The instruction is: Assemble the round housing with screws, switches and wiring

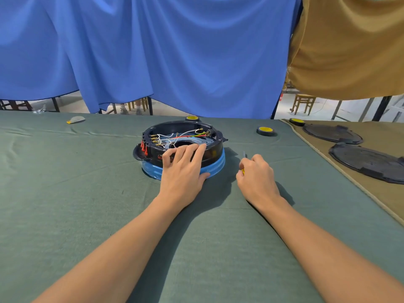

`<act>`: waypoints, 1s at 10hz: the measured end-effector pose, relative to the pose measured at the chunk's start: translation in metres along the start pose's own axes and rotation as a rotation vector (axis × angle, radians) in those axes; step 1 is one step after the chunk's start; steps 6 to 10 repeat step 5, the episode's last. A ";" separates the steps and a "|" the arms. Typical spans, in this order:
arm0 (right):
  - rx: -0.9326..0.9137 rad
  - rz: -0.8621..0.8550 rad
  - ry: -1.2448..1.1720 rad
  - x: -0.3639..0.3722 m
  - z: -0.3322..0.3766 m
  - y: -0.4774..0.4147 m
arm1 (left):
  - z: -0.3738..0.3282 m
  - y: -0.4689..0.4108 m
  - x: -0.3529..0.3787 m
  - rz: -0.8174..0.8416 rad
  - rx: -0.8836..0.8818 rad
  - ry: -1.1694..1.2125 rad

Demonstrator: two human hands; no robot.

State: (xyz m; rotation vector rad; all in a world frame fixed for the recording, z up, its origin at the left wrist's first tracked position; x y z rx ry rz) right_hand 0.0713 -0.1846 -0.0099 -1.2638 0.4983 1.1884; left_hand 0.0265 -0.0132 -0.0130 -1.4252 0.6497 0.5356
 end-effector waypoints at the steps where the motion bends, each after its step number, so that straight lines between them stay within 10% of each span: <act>1: -0.018 0.002 -0.011 -0.001 0.001 0.002 | -0.001 0.000 0.000 -0.004 0.001 -0.007; 10: -0.019 -0.134 -0.091 -0.027 -0.001 0.006 | 0.003 0.002 0.002 -0.020 -0.009 -0.001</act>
Point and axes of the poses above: each hand's wrist, its own y-axis away from the middle knuckle, its own x-axis out of the palm, z = x × y, the point moved 2 cm from there along -y, towards the middle knuckle, and after that the axes turned 1 degree about x, right-handed, at the moved point
